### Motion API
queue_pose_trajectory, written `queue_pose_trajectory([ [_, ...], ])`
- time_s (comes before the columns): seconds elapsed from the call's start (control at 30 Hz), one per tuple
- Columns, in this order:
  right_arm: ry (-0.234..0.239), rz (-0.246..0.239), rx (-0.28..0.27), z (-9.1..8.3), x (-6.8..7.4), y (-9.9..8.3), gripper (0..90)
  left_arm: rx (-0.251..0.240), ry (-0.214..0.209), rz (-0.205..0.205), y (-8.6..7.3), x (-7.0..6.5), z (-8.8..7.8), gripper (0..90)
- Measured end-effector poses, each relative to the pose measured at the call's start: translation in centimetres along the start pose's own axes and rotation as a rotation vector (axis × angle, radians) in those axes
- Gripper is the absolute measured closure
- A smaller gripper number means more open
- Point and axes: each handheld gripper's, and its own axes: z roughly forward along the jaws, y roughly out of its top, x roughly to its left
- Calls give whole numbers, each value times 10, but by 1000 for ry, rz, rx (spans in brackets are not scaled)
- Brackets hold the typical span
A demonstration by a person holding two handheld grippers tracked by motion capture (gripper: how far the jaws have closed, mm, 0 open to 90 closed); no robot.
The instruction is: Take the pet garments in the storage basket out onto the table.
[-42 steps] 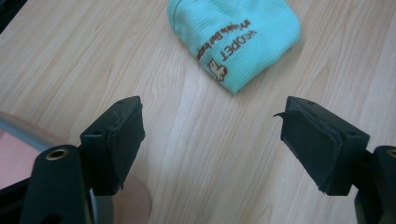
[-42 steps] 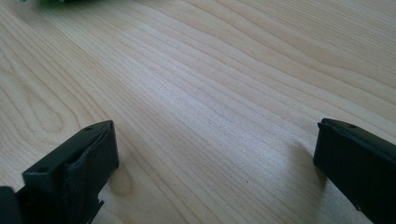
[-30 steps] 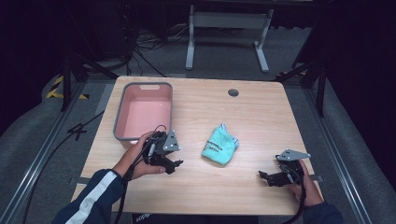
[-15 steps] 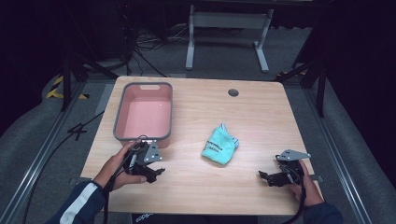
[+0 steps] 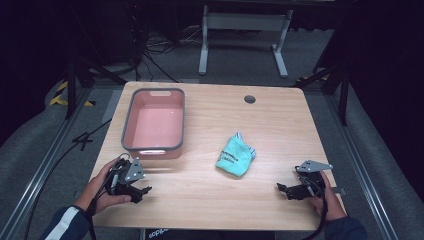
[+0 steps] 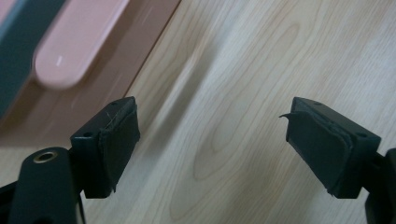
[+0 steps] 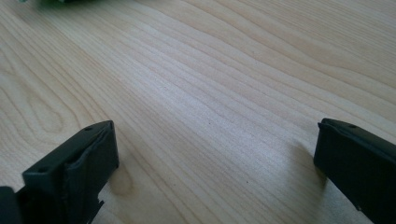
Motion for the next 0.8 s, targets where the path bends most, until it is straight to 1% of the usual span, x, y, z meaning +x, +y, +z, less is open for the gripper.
queue_pose_trajectory([
  [0.07,0,0,0,0,0,0,1,-16,-4,-36,-8,3,2,175],
  [0.1,0,0,0,0,0,0,1,-27,-21,-54,-12,4,3,174],
  [0.13,0,0,0,0,0,0,1,-29,-24,-63,-16,7,5,174],
  [0.17,0,0,0,0,0,0,0,-40,-33,-81,-19,9,7,174],
  [0.2,1,-1,-1,0,0,0,0,-50,-51,-109,-24,13,10,174],
  [0.27,2,-2,-1,0,-1,0,0,-63,-66,-143,-31,18,15,176],
  [0.3,2,-3,-1,0,-1,0,0,-74,-71,-171,-35,19,17,176],
  [0.33,3,-2,-1,0,-1,0,0,-76,-79,-184,-38,20,18,177],
  [0.4,2,-3,-1,0,-1,0,0,-114,-115,-232,-47,23,21,170],
  [0.43,3,-3,-1,0,-1,0,1,-147,-123,-268,-53,23,22,169],
  [0.47,4,-3,-1,0,-1,0,1,-175,-117,-274,-56,22,23,168],
  [0.5,4,-3,-1,0,-1,0,1,-184,-110,-273,-58,21,23,167],
  [0.53,4,-3,-1,0,-1,0,1,-187,-99,-271,-57,19,23,150],
  [0.8,9,-9,-1,1,-1,0,0,-187,-98,-273,-57,19,23,146],
])
